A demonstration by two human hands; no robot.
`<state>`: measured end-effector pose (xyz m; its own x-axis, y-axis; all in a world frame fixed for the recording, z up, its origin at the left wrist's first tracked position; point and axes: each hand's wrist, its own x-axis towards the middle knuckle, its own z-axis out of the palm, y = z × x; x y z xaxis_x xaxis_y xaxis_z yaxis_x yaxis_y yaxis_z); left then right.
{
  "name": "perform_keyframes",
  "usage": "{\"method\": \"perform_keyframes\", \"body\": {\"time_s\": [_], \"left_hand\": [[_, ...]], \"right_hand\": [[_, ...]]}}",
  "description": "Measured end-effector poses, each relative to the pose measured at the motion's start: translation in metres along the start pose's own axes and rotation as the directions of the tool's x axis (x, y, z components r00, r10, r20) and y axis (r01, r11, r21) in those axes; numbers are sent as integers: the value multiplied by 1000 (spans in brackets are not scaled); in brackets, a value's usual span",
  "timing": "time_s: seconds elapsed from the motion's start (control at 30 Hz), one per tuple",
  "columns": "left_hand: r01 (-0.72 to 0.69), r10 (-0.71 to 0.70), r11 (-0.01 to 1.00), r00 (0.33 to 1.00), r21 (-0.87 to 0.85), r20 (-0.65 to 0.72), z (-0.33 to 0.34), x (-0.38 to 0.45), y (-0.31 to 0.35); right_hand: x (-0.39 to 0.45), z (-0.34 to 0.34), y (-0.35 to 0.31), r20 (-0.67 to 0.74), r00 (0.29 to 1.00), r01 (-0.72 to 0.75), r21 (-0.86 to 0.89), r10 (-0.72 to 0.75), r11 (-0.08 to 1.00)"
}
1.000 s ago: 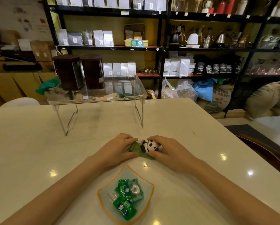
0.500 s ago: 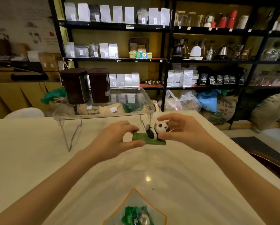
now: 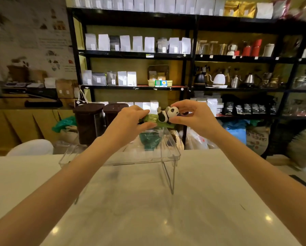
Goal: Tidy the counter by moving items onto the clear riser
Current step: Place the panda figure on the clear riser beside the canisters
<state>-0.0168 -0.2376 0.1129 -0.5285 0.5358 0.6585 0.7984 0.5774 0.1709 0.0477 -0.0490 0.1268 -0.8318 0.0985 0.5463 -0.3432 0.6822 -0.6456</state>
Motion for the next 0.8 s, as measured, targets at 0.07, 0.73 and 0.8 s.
{"method": "perform_keyframes", "body": {"time_s": [0.07, 0.73, 0.8], "left_hand": [[22, -22, 999, 1000, 34, -8, 11, 11, -9], [258, -339, 924, 892, 281, 297, 100, 54, -51], [238, -330, 925, 889, 296, 318, 101, 55, -52]], "right_hand": [[15, 5, 12, 0, 1000, -3, -75, 3, 997], [84, 62, 94, 102, 993, -38, -260, 67, 965], [85, 63, 97, 107, 991, -46, -259, 76, 965]]}}
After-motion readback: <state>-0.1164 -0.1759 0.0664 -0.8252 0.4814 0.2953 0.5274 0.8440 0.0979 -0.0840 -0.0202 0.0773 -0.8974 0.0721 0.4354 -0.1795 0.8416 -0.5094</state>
